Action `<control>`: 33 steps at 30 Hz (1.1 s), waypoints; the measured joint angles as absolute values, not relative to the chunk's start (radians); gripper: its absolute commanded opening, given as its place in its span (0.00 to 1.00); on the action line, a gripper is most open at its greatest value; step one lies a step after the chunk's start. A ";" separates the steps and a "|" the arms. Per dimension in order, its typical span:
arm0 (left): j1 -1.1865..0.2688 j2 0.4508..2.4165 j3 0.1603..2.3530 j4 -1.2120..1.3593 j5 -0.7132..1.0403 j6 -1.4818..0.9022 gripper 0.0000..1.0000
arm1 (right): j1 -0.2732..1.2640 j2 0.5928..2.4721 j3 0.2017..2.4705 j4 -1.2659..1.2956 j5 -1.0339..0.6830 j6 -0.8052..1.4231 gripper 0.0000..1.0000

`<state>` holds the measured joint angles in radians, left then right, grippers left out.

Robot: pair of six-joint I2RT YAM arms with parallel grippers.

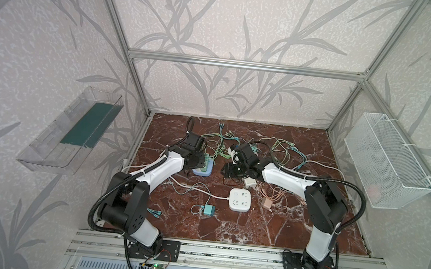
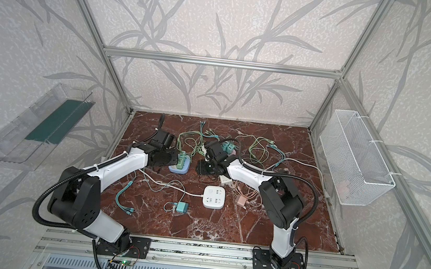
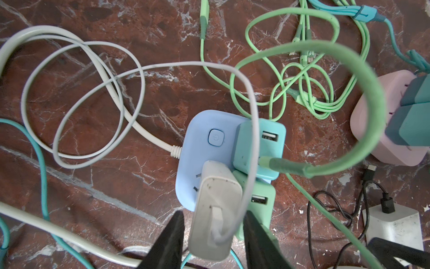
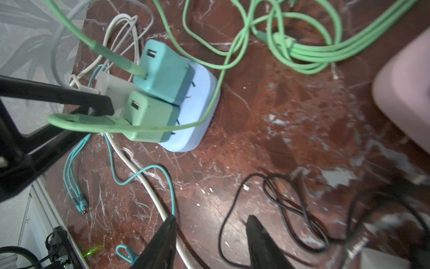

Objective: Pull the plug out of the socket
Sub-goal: 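Move the right gripper to the blue strip while the left reaches its white charger, then hold the blue strip with the right gripper while the left grasps the white charger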

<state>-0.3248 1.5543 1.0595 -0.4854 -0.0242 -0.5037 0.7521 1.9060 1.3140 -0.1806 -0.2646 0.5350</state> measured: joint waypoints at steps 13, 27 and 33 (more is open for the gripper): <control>-0.325 1.565 1.065 -0.493 -0.005 -0.492 0.32 | 0.772 2.002 1.425 -0.179 -0.300 0.580 0.43; -0.333 1.566 1.065 -0.492 0.013 -0.466 0.31 | 0.772 2.136 1.547 -0.201 -0.315 0.619 0.46; -0.333 1.566 1.065 -0.492 0.020 -0.451 0.30 | 0.771 2.181 1.591 -0.207 -0.315 0.624 0.48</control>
